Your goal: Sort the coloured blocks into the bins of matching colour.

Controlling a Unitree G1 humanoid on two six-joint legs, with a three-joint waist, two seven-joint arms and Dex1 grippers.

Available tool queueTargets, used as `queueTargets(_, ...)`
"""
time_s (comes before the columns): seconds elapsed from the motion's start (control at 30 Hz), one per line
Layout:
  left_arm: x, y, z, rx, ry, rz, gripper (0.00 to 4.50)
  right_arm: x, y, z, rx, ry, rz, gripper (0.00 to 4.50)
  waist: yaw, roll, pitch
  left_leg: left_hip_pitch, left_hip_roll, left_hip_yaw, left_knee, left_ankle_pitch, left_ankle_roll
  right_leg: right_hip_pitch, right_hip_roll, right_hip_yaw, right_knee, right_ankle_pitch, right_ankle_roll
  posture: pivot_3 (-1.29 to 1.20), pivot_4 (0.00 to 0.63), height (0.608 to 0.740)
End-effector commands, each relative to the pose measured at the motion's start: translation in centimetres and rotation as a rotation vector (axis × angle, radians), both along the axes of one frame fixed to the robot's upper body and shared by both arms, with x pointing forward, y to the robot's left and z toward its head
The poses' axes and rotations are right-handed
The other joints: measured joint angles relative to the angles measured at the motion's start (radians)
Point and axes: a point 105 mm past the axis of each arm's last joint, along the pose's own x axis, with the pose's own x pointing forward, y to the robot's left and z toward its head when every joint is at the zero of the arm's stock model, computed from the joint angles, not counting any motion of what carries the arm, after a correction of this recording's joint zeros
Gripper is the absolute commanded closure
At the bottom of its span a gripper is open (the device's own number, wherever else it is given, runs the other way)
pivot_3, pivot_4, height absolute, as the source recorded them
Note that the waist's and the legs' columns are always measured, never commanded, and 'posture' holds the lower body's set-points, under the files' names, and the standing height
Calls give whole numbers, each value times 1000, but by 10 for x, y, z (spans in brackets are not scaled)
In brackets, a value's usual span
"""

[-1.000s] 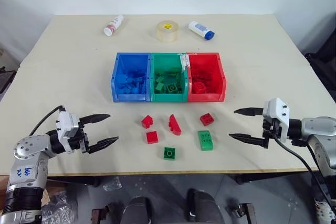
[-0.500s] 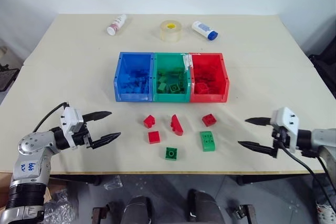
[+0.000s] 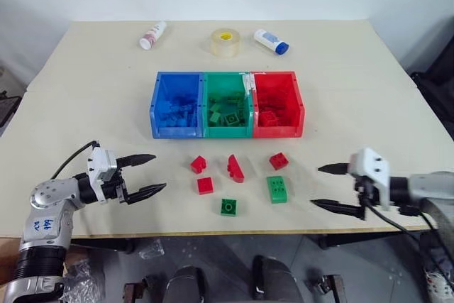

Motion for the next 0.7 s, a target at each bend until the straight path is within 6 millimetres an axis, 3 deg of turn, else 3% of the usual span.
queueTargets(0.03, -7, -5, 9, -12, -52, -29, 39, 6, 11, -2, -10, -1, 32, 0, 2, 0, 0, 0, 0, 0, 0, 0, 0, 0, 0, 0, 0, 0, 0, 0, 150, 740)
queueTargets(0.47, -31, -13, 0, -43, -35, 2, 39, 33, 46, -37, -58, 37, 149, 0, -2, -2, -1, 0, 0, 0, 2, 0, 0, 0, 0, 0, 1, 0, 0, 0, 150, 740)
queueTargets(0.6, -32, -15, 0, -50, -39, 10, 0, 35, 51, -40, -46, 37, 157, 965, -7, -4, -2, 1, 1, 0, 2, 0, 0, 0, 0, 0, 3, 0, 0, 0, 150, 740)
queueTargets(0.7, -33, -16, 0, -52, -39, 14, 0, 33, 54, -40, -40, 37, 161, 1107, -6, -4, -2, 1, 1, 0, 2, 0, 0, 0, 0, 0, 3, 0, 0, 0, 150, 740)
